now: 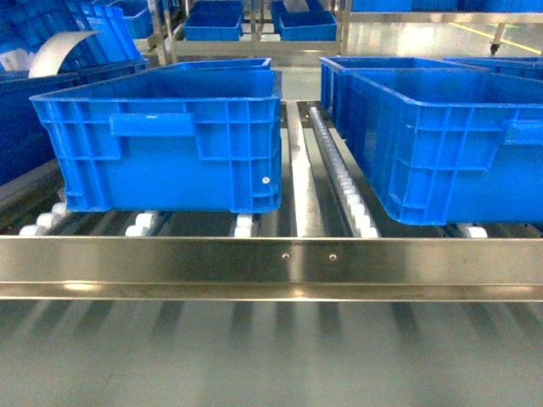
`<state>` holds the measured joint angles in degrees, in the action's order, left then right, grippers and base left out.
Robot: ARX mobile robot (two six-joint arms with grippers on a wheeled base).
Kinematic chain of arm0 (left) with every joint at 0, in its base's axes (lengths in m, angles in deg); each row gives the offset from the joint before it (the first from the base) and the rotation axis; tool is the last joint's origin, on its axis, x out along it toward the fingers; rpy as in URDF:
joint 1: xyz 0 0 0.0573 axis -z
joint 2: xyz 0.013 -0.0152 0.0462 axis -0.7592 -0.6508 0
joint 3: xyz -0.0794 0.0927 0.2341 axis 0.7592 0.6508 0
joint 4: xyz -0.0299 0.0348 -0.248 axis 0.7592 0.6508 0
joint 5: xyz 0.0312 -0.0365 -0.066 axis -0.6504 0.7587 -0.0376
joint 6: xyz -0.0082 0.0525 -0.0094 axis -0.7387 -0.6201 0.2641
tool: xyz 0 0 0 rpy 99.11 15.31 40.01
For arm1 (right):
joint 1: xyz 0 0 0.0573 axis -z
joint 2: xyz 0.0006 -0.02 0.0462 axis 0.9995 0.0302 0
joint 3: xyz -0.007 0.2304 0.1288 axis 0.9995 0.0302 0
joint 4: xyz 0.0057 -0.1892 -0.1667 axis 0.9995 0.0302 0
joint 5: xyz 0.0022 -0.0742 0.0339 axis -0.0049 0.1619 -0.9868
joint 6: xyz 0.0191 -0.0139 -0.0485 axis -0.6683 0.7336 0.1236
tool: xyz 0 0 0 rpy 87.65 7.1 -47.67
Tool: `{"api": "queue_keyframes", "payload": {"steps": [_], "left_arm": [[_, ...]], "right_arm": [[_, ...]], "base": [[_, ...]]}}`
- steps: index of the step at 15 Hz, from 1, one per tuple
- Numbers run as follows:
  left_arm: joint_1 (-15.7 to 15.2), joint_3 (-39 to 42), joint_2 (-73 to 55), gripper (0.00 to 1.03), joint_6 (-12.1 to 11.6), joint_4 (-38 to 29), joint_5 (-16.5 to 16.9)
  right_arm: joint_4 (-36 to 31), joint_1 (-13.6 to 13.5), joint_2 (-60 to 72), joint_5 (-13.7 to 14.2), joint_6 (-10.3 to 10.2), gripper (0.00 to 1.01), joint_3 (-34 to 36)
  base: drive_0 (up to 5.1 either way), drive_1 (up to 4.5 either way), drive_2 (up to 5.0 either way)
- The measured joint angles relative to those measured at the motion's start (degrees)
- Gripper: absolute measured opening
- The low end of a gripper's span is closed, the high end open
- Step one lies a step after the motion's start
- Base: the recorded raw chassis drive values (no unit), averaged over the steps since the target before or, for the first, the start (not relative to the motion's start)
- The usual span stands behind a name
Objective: Sort blue parts and orange caps into right shelf containers
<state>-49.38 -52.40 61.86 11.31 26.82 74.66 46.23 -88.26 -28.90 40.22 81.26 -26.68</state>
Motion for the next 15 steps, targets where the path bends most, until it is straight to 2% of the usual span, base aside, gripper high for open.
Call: {"api": "queue_keyframes", "payload": {"steps": [15], "left_arm": [[0.0, 0.0, 0.0, 0.42, 0.0, -0.02, 0.0]], "right_arm": [[-0.04, 0.0, -0.02, 0.0, 0.0, 0.45, 0.0]], "base": [[-0.1, 4.02, -4.1]]}}
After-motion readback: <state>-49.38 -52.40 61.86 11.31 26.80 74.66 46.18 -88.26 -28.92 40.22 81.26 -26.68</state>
